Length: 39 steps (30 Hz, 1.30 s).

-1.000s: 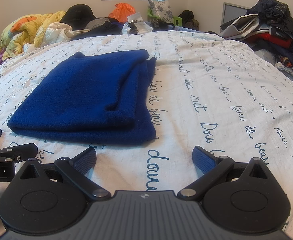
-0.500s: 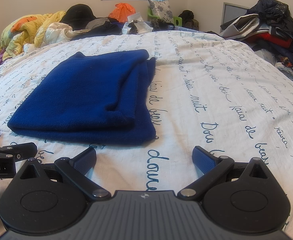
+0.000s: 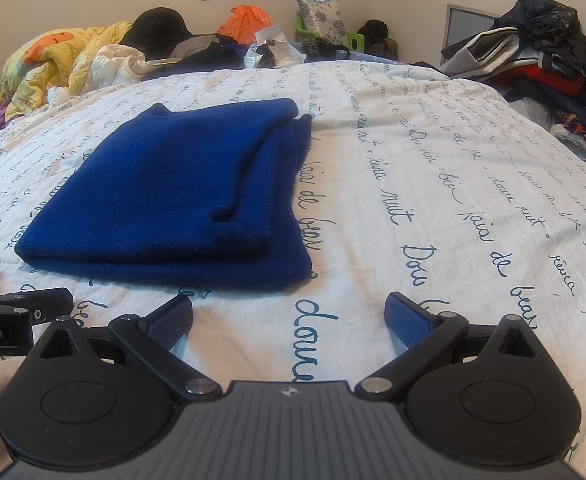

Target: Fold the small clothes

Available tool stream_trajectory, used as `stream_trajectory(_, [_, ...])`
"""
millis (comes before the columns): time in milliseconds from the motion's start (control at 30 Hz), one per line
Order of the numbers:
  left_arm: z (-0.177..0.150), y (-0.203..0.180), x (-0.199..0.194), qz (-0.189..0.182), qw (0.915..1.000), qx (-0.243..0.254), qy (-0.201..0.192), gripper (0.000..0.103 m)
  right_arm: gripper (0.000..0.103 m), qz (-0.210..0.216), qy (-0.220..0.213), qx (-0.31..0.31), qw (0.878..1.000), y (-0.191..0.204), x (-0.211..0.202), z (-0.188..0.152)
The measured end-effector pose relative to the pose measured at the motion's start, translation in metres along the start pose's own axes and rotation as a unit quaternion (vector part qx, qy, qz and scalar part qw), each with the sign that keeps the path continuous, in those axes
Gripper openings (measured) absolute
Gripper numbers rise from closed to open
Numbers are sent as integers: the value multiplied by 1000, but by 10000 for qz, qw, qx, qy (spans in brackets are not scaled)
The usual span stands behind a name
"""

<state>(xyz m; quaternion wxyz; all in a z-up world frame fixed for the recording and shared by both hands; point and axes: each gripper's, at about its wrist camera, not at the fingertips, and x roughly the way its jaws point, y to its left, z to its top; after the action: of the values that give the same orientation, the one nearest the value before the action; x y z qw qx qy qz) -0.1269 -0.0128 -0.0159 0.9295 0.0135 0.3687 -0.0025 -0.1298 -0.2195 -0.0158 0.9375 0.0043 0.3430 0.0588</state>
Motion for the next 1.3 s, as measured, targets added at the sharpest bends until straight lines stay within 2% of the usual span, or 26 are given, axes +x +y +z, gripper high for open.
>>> stream_trajectory(300, [2, -2, -1, 82, 9998, -63, 158, 103, 103, 48, 91, -22, 9999, -8, 9, 7])
stream_trajectory(567, [6, -2, 0, 149, 9994, -125, 280, 103, 103, 63, 638, -58, 9979, -7, 17, 24])
stream_trajectory(967, [8, -6, 2, 249, 9989, -222, 335, 103, 103, 84, 766, -85, 9970, -8, 19, 28])
stream_trajectory(1300, [6, -6, 2, 196, 9994, -161, 247, 103, 103, 77, 778, -82, 9969, -6, 18, 27])
